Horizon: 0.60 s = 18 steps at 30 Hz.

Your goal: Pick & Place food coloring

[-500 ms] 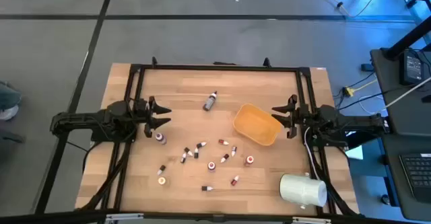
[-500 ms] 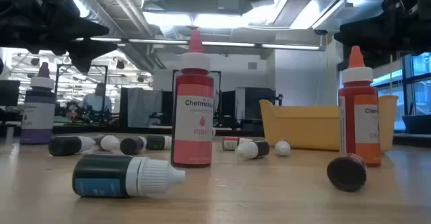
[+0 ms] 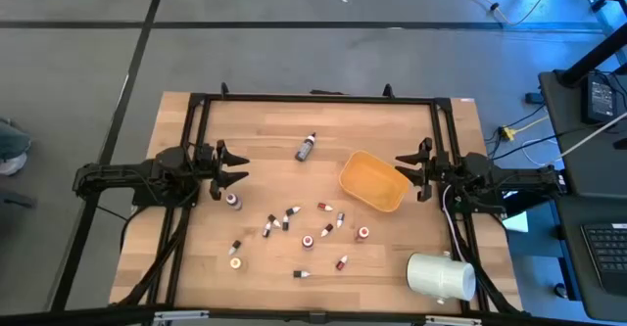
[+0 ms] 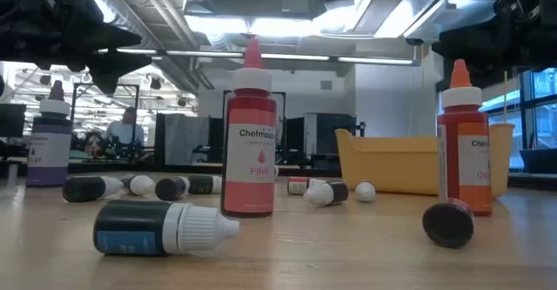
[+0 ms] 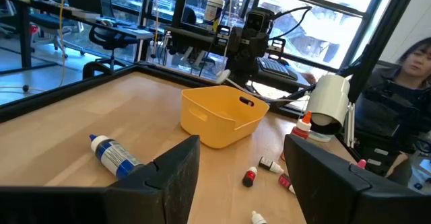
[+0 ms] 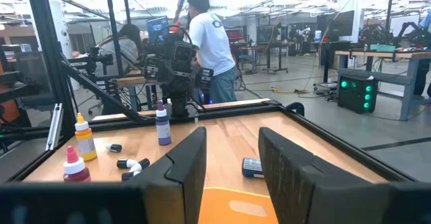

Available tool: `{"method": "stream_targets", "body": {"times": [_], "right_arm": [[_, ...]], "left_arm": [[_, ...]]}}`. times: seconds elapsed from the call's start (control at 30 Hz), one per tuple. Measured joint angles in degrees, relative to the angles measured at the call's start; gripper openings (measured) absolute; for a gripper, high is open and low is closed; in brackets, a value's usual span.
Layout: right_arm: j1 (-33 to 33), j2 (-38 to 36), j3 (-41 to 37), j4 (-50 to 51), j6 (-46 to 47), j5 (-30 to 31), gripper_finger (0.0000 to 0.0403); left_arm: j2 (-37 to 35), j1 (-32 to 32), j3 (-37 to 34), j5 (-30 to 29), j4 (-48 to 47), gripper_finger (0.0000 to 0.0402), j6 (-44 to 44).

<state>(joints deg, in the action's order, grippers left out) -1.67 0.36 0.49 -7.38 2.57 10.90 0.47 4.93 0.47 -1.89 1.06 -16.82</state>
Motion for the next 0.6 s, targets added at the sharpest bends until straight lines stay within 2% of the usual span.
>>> {"method": "stream_targets", "body": {"times": [0.6], "right_arm": [[0.00, -0.02, 0.00, 0.00, 0.00, 0.00, 0.0138]], "left_arm": [[0.01, -0.02, 0.00, 0.00, -0.02, 0.0211, 0.00]]}}
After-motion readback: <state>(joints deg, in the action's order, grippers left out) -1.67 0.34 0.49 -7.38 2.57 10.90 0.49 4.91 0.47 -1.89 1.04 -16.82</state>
